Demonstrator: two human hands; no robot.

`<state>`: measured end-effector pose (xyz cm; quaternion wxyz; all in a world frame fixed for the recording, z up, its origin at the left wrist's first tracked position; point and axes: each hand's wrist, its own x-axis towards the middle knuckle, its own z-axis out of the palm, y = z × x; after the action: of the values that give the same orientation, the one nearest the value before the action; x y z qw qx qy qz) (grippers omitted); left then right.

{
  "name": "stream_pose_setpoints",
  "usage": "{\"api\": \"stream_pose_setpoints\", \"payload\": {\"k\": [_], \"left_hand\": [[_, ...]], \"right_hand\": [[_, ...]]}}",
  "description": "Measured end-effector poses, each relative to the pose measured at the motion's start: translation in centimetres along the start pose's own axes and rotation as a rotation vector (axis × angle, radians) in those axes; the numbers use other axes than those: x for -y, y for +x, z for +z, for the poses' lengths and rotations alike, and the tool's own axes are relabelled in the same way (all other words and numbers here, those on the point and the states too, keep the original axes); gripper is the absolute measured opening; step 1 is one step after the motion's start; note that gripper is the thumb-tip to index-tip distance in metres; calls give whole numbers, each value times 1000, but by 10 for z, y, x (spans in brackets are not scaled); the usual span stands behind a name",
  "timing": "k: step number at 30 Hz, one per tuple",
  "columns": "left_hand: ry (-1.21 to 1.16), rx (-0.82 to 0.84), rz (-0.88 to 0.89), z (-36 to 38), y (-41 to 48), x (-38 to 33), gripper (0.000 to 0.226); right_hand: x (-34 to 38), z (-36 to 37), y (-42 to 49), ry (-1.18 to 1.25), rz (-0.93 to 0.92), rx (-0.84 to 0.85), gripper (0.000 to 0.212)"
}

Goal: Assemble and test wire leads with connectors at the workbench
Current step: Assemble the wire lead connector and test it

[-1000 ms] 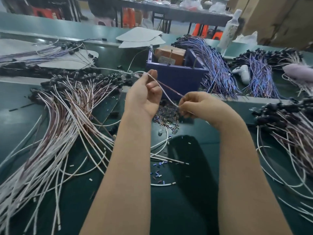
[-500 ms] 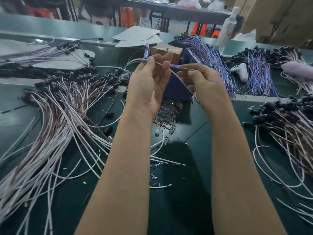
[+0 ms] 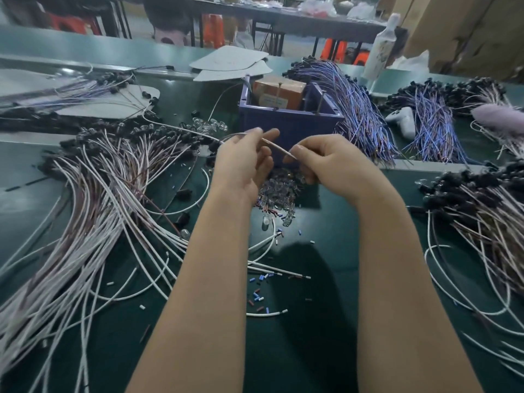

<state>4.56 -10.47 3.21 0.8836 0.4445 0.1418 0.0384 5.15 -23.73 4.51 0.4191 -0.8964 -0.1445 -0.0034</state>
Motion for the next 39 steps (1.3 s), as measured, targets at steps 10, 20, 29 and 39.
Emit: {"api": "stream_pose_setpoints", "payload": {"k": [10, 20, 29, 39], "left_hand": [[-293, -310, 12, -32, 13, -5, 20], [-428, -535, 265, -42, 8, -22, 13], [-267, -521, 202, -44, 10, -20, 15], [-131, -775, 406, -53, 12, -22, 20]], "right_hand": [[0, -13, -5, -59, 25, -73, 29], [-6, -18, -5, -17, 102, -73, 23], [-9, -19, -2, 18, 124, -311, 12], [-14, -21, 1, 23, 177, -393, 13]]}}
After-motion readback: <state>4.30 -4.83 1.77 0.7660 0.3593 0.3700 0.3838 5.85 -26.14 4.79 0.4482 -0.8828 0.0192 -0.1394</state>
